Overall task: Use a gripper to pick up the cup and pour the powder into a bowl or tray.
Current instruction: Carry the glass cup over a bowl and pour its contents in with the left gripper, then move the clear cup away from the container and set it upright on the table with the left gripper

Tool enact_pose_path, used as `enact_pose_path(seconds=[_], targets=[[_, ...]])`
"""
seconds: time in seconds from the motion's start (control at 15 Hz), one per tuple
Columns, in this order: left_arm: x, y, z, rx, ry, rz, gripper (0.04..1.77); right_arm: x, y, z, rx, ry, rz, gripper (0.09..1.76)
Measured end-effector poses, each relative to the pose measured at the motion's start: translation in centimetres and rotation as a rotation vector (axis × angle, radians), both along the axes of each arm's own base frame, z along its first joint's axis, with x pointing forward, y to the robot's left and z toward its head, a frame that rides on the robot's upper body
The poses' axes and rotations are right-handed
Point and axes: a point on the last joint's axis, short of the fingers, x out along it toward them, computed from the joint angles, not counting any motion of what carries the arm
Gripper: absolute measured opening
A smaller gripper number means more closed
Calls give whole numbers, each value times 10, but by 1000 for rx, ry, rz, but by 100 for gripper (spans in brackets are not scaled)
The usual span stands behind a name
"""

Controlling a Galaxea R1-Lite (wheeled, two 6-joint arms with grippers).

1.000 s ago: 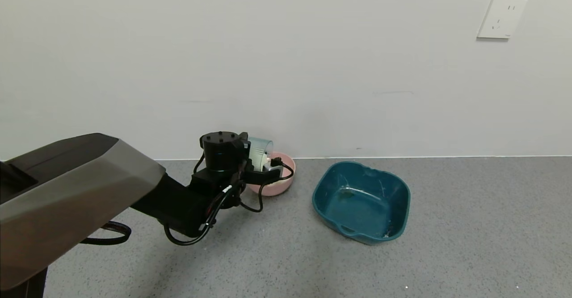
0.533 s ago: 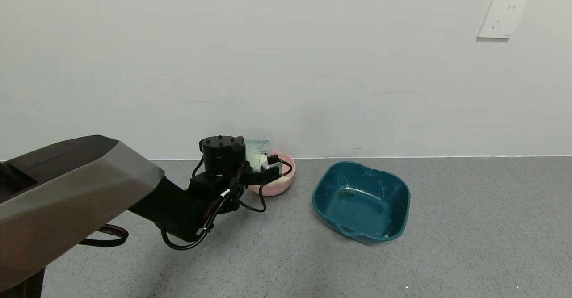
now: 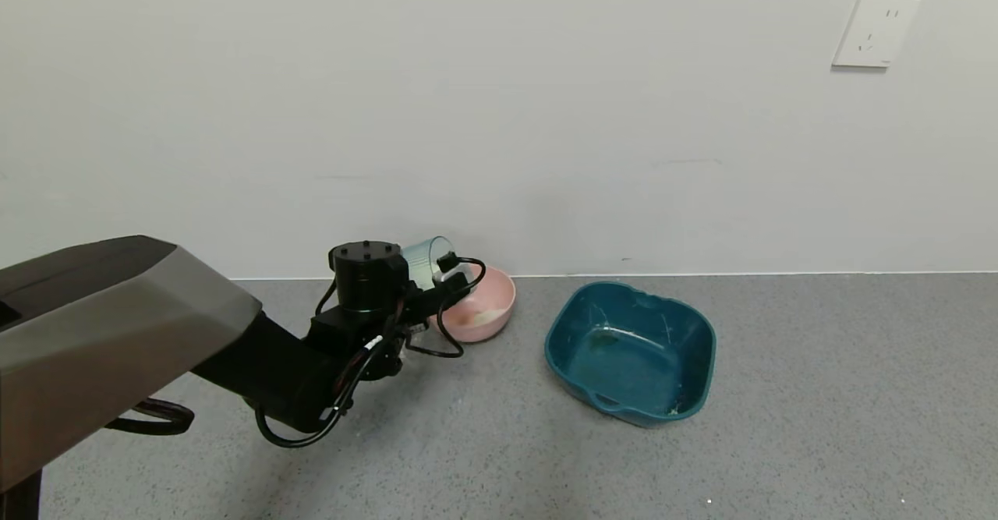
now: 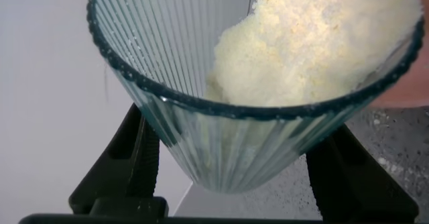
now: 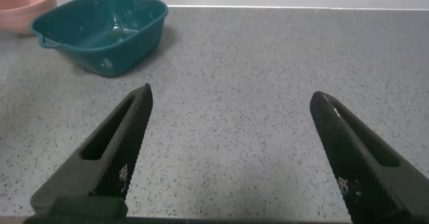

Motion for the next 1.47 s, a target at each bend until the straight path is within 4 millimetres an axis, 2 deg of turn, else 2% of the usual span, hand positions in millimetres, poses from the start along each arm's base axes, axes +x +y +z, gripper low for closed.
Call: enact_pose_path(seconds=[0.47, 0.8, 1.47], targets=[[-10, 47, 6, -241, -8, 119, 126, 0, 0, 0, 0, 0, 0, 171], [-14, 79, 9, -481, -18, 93, 126, 0, 0, 0, 0, 0, 0, 171], [-19, 74, 17, -1009, 3, 0, 126, 0, 0, 0, 0, 0, 0, 171]])
